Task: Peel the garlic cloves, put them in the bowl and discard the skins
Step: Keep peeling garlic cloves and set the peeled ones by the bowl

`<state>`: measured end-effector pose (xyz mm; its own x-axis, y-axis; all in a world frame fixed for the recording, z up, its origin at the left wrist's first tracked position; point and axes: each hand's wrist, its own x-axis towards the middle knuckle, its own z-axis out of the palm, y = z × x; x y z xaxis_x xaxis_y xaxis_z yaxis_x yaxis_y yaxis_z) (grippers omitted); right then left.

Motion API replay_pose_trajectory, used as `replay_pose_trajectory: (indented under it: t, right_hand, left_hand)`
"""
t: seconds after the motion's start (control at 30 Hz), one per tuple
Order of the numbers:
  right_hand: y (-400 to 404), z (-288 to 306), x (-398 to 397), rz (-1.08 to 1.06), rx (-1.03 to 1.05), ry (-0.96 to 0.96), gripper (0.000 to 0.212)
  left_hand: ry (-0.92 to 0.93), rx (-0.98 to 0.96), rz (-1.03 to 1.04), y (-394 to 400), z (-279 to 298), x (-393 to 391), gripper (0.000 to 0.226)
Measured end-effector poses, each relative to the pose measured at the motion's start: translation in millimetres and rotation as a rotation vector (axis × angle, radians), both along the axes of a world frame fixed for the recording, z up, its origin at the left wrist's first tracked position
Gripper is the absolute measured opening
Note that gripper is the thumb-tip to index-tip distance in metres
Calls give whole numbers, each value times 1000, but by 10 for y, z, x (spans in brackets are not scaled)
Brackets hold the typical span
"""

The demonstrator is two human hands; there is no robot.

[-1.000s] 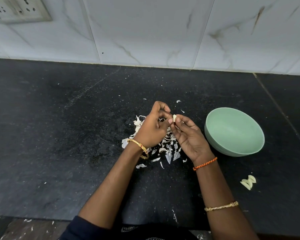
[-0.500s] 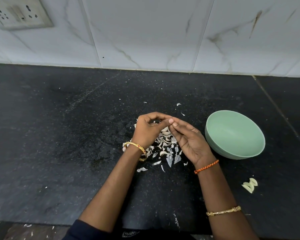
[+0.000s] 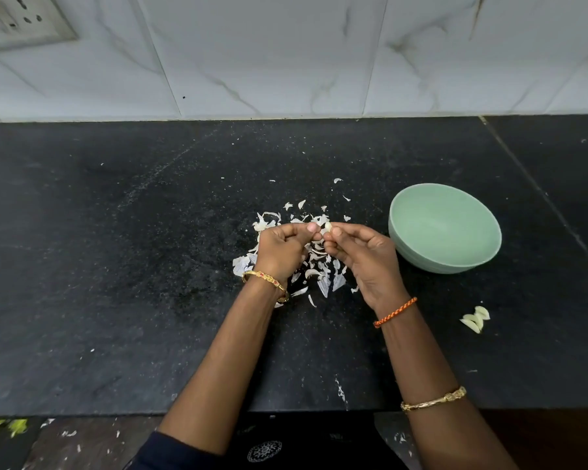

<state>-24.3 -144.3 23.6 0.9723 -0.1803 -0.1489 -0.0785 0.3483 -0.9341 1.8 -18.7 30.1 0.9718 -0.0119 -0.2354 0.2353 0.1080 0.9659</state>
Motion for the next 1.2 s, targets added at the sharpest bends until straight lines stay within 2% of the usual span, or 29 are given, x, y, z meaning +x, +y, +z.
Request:
replay_pose_trajectory:
  t: [0.17, 0.23, 0.33, 0.43, 0.53, 0.6, 0.73, 0.9, 1.0, 1.2]
  right_hand:
    - [-133, -5, -232, 15, 40, 56, 15]
    - [-237, 2, -392, 11, -18, 64, 18]
    - [-479, 10, -670, -104, -123, 65, 18]
    - [-855, -49, -964, -308, -359, 98, 15]
    - [-1267, -118, -1200, -475, -680, 187, 16]
    - [-1478, -118, -1286, -515, -771, 230, 14]
    - [-1715, -174, -1364, -473, -834, 233, 14]
    - [-1712, -236, -1349, -330, -948, 172, 18]
    - [-1740, -222, -1369, -205, -904, 195, 25]
    - [-1842, -157, -1344, -192, -929, 252, 29]
  left_hand:
    - [28, 6, -2, -102, -26, -188, 10]
    - [9, 24, -1, -224, -19, -309, 5]
    - [-33, 120, 4, -460, -41, -441, 13]
    - [-94, 273, -114, -787, -99, -629, 20]
    - [-214, 438, -297, -1181, -191, -878, 10]
    - [-292, 571, -386, -1380, -230, -993, 31]
    - [-363, 739, -481, -1596, -228, -1106, 52]
    - [-350, 781, -501, -1663, -223, -1068, 52]
    - [-350, 786, -504, -1652, -240, -1037, 47]
    - [-387, 849, -464, -1631, -253, -1016, 44]
